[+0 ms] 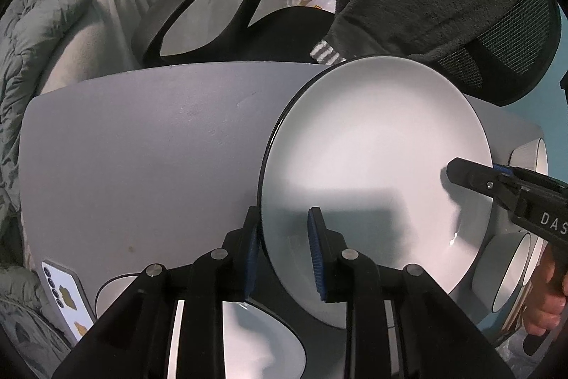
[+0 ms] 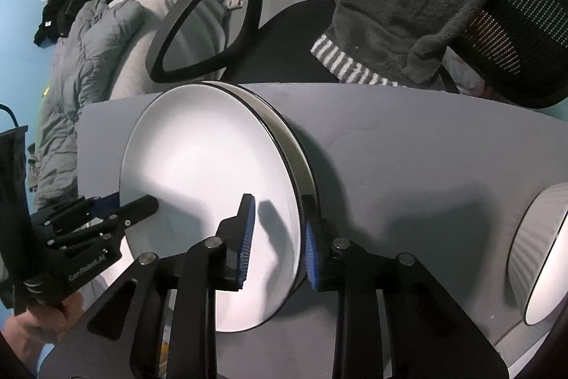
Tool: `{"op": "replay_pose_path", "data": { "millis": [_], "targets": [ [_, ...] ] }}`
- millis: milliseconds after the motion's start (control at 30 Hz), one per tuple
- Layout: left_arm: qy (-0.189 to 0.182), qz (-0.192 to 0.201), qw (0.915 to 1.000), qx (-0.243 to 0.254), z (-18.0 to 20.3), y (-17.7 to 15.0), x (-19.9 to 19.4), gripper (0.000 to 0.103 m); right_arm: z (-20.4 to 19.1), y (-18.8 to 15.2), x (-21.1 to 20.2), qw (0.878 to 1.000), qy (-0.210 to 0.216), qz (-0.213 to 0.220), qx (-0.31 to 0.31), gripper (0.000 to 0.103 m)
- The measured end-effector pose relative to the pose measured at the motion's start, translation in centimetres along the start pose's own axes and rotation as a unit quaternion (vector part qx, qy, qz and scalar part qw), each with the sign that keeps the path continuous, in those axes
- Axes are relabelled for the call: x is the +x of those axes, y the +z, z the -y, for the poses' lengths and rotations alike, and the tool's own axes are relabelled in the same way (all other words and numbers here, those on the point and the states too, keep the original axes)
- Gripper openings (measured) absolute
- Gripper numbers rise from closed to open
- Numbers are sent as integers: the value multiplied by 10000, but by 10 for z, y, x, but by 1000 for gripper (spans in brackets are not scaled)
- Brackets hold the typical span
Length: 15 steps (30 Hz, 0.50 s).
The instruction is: Organize plates and bowls
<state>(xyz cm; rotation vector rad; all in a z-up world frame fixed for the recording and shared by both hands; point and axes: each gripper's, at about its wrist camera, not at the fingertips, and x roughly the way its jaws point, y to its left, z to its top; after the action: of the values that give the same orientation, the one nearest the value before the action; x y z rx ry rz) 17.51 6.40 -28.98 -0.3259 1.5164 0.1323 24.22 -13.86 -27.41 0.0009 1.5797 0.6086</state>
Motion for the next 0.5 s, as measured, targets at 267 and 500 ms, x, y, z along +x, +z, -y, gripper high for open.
{"op": "replay_pose_path", "data": {
  "millis": [267,500],
  "targets": [
    [0,88,9999,-110,-5,-2,-6,40,-9,7,0,9996,-94,-276,66,45],
    [-87,194,9997,-149,-7,-7,-15,48,-10,8,-1,9988,-167,-380,246,46]
  ]
}}
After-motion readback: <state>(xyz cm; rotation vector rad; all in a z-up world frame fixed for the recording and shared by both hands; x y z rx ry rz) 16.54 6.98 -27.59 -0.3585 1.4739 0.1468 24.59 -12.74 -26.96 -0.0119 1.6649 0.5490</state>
